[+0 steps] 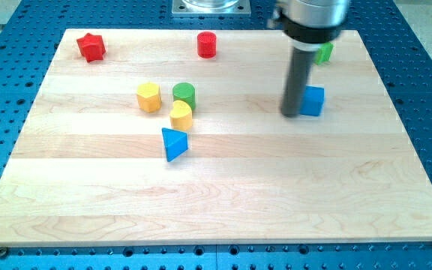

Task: Push the blue triangle below the yellow hexagon

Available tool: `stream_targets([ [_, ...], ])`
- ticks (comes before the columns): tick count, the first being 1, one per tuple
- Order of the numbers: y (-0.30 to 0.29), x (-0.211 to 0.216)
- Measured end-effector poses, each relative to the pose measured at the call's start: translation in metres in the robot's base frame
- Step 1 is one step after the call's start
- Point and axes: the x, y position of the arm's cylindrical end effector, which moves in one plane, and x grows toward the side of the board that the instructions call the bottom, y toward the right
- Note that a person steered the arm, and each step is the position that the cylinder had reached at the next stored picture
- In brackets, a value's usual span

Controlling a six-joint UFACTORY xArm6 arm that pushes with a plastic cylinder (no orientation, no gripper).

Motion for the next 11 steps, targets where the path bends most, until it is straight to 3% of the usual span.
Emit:
stream_targets([
  [1, 0.004, 0.042],
  [2, -0.068, 0.077],
  [3, -0.12, 0.045],
  [4, -0.187, 0.085],
  [5, -0.247, 0.085],
  [6, -0.247, 0.09],
  [7, -0.208, 0.098],
  [8, -0.18, 0.08],
  [10, -0.297, 0.052],
  [11, -0.234, 0.071],
])
